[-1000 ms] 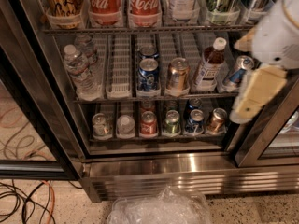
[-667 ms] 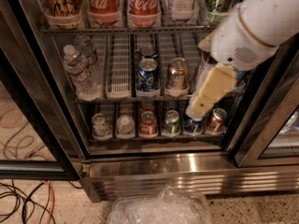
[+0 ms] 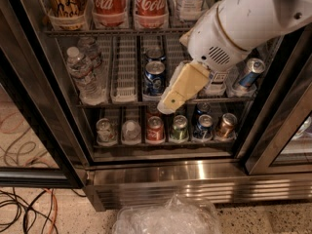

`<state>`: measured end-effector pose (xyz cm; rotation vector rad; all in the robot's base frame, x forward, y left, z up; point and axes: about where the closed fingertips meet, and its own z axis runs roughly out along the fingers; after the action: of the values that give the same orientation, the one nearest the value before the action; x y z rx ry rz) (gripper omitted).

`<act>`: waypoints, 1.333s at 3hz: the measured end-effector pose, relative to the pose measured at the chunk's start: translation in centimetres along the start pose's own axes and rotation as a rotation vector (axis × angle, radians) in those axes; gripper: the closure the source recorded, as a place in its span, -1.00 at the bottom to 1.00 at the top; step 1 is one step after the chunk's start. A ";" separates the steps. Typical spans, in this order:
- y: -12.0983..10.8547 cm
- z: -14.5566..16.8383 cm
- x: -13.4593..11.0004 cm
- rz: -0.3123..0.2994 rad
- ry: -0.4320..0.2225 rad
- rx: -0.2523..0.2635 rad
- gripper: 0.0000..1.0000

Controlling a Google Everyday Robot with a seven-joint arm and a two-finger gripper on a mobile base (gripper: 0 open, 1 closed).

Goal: Pick water bottle from middle shelf of fridge

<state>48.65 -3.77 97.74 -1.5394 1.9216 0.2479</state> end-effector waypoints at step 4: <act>13.3 -13.7 4.9 -0.017 0.038 0.002 -1.00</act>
Offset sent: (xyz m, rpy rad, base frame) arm -0.0032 -0.0050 0.0116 0.0537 -0.0278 0.0016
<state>30.85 -10.99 102.12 -1.5689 1.9366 0.2113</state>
